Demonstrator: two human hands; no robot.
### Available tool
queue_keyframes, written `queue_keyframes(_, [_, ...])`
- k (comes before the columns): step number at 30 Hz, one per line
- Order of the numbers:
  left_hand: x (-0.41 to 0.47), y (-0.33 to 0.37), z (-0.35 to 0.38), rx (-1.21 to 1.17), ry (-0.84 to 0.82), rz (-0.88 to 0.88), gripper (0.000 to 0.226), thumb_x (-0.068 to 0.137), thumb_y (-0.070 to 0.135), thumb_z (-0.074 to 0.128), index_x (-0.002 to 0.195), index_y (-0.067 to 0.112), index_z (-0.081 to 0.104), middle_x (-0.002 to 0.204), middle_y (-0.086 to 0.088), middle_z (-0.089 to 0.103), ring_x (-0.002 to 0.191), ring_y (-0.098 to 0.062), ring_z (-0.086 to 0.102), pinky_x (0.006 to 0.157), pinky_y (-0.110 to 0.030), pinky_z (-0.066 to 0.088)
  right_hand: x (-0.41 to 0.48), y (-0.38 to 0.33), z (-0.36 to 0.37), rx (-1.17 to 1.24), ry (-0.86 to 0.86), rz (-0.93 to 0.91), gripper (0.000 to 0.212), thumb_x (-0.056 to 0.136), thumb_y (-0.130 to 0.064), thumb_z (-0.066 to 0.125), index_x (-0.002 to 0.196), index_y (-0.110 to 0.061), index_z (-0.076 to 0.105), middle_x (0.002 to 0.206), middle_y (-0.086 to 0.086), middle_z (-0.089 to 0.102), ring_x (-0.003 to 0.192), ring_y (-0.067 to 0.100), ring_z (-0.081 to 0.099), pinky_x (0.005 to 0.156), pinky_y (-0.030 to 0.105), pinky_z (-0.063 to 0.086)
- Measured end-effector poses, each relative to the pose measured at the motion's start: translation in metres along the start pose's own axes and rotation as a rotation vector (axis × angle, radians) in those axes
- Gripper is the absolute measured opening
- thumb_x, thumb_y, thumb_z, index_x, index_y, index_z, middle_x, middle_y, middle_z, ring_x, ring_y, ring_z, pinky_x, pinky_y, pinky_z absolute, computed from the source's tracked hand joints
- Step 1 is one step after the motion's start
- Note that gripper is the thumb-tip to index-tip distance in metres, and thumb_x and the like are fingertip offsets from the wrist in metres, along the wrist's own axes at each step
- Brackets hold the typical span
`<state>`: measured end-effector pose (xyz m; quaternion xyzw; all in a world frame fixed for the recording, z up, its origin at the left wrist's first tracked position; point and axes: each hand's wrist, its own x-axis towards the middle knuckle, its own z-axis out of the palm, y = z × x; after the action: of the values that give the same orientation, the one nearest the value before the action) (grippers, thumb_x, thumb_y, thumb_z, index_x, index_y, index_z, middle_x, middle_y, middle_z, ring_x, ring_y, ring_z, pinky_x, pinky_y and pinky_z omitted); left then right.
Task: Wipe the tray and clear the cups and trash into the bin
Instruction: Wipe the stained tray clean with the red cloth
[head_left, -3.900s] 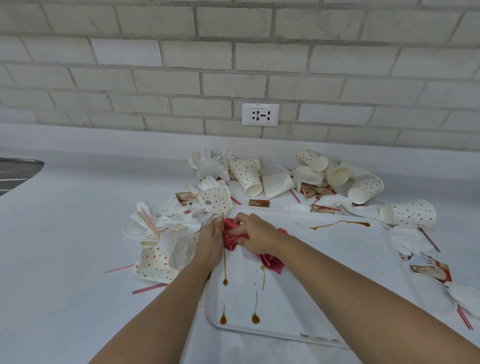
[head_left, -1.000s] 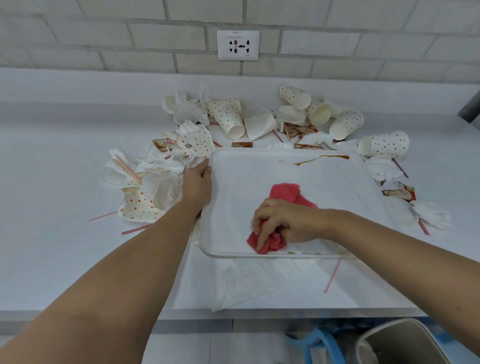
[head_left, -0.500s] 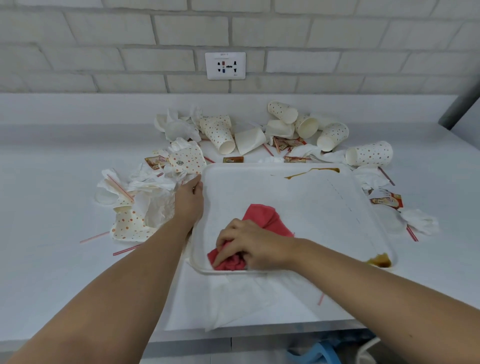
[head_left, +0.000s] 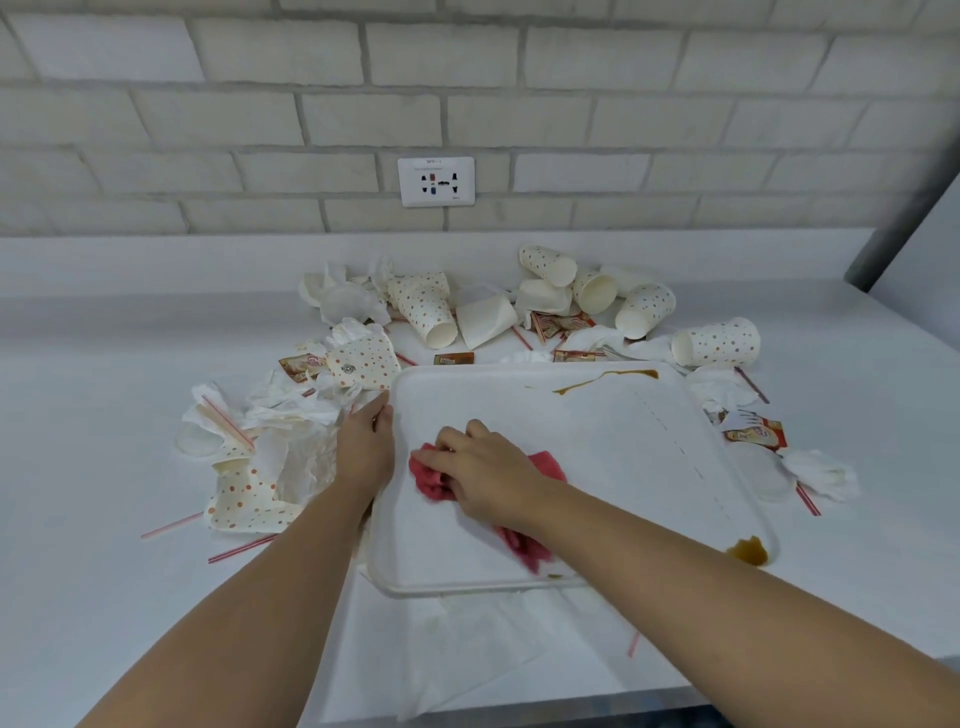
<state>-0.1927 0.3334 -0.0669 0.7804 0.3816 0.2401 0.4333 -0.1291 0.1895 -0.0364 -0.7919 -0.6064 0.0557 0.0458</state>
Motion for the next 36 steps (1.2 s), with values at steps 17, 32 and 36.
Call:
queue_keyframes(17, [-0.001, 0.001, 0.000, 0.043, -0.001, 0.022, 0.039, 0.098, 0.009, 0.037, 0.135, 0.009, 0.048, 0.130, -0.015, 0.058, 0.123, -0.030, 0.050, 0.110, -0.035, 0.028, 0.040, 0.036, -0.015, 0.215, 0.140, 0.729, 0.055, 0.090, -0.008, 0.051, 0.139, -0.006, 0.026, 0.135, 0.013, 0.037, 0.117, 0.029, 0.052, 0.090, 0.034, 0.046])
queue_keyframes(32, [-0.012, 0.044, 0.015, 0.395, 0.089, 0.254, 0.032, 0.096, 0.014, 0.044, 0.124, 0.006, 0.056, 0.124, -0.019, 0.048, 0.116, -0.035, 0.043, 0.097, -0.042, 0.037, -0.056, 0.113, -0.071, 0.066, 0.067, 0.879, 0.041, 0.092, -0.003, 0.038, 0.128, -0.015, 0.052, 0.132, 0.007, 0.052, 0.120, 0.026, 0.051, 0.093, 0.033, 0.043])
queue_keyframes(36, [-0.025, 0.072, 0.046, 0.405, -0.033, 0.328, 0.033, 0.096, 0.024, 0.043, 0.121, 0.009, 0.058, 0.123, -0.017, 0.048, 0.110, -0.034, 0.044, 0.097, -0.039, 0.034, -0.088, 0.141, -0.055, 0.105, 0.126, 0.997, 0.041, 0.092, 0.000, 0.041, 0.129, -0.012, 0.053, 0.134, 0.009, 0.048, 0.124, 0.025, 0.047, 0.097, 0.036, 0.044])
